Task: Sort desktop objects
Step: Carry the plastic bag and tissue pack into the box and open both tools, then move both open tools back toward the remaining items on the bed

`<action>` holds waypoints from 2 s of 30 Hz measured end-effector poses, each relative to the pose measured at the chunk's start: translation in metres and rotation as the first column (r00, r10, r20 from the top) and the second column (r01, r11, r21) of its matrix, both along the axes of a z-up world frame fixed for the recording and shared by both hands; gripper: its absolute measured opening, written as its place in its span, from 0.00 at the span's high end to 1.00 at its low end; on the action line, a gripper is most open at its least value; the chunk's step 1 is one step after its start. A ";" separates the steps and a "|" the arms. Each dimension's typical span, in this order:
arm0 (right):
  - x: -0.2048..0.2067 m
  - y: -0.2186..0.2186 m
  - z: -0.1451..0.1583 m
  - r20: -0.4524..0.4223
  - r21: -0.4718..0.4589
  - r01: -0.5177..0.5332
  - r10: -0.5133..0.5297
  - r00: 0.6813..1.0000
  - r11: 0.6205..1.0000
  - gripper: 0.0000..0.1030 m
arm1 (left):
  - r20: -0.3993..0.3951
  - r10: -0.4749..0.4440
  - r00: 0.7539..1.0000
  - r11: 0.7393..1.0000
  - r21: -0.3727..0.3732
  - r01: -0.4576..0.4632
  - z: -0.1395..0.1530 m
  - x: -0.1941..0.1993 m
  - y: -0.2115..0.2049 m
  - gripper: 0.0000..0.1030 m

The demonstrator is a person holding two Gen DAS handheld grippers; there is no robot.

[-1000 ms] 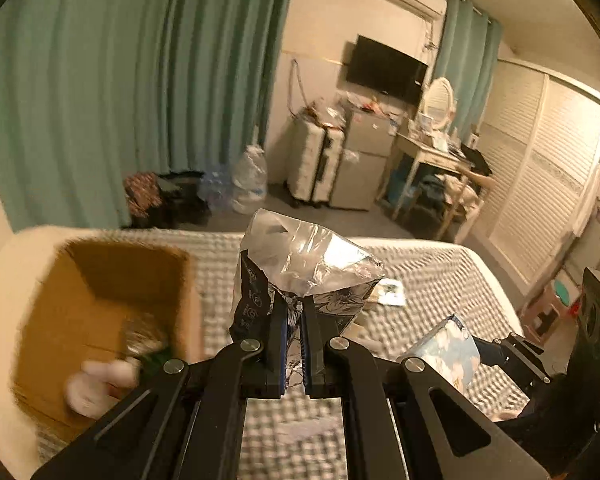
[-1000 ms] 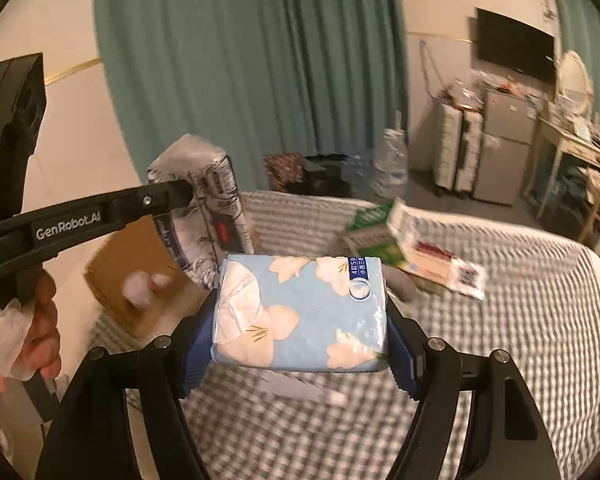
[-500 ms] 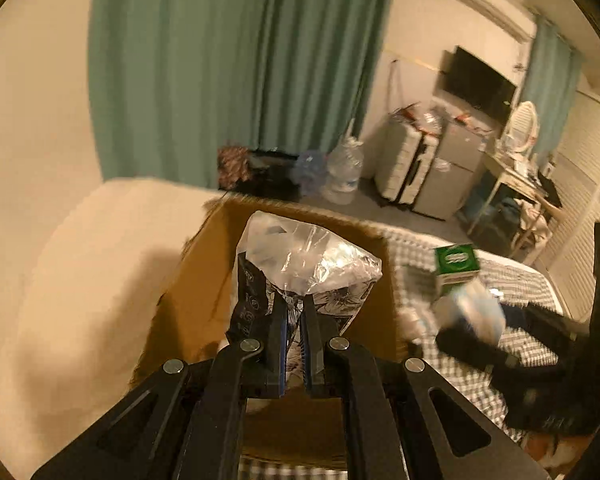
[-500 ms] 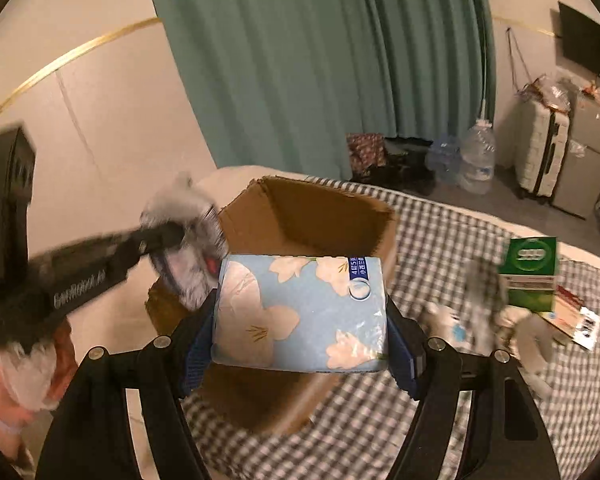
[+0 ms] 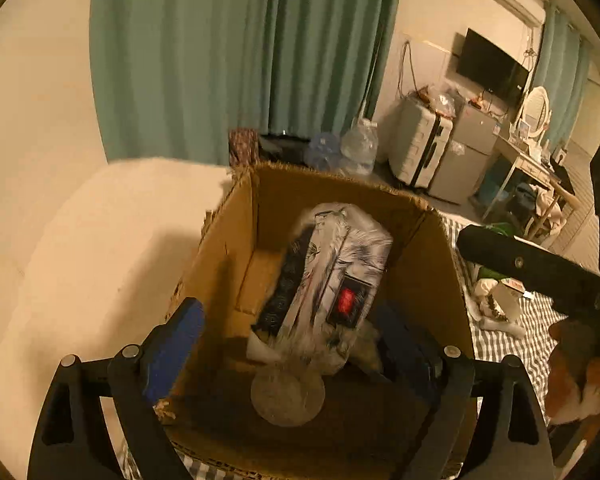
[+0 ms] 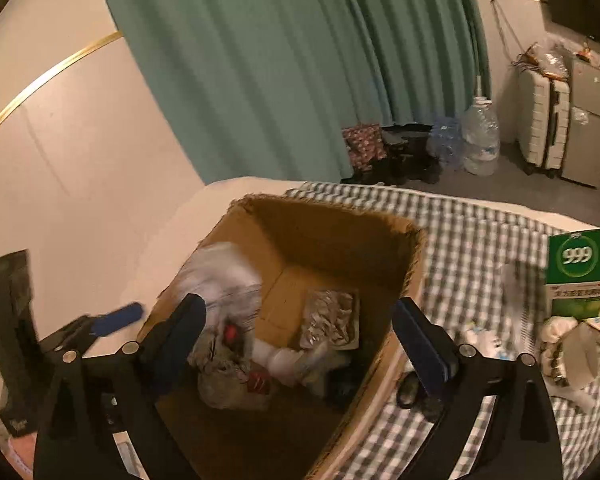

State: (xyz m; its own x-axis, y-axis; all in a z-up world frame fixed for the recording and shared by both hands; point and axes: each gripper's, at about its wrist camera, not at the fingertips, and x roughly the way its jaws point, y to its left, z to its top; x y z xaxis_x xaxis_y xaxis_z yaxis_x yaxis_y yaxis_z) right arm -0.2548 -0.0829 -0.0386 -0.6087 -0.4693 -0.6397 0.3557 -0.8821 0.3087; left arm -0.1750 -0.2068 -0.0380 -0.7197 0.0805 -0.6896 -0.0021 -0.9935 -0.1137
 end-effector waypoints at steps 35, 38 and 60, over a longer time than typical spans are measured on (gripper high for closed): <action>0.137 0.272 -0.023 -0.125 0.114 0.392 -0.378 0.917 0.913 0.05 | 0.163 -0.126 0.979 0.992 -0.001 0.128 -0.106 0.079 0.284 0.00; 0.131 0.282 -0.050 -0.068 0.101 0.392 -0.387 0.919 0.914 0.05 | 0.193 -0.173 0.966 0.984 -0.009 0.178 -0.118 0.073 0.289 0.00; -0.002 0.281 -0.133 0.125 0.050 0.350 -0.354 0.927 0.935 0.05 | 0.377 -0.429 0.821 0.874 -0.059 0.483 -0.180 0.034 0.324 0.22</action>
State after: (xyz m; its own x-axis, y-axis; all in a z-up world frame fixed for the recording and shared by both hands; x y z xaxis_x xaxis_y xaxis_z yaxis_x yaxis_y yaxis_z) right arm -0.2571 0.1984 -0.1718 -0.6427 -0.2222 -0.7332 -0.0205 -0.9517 0.3064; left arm -0.1412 0.1169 -0.2178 -0.3426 0.2198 -0.9134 -0.4471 -0.8933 -0.0472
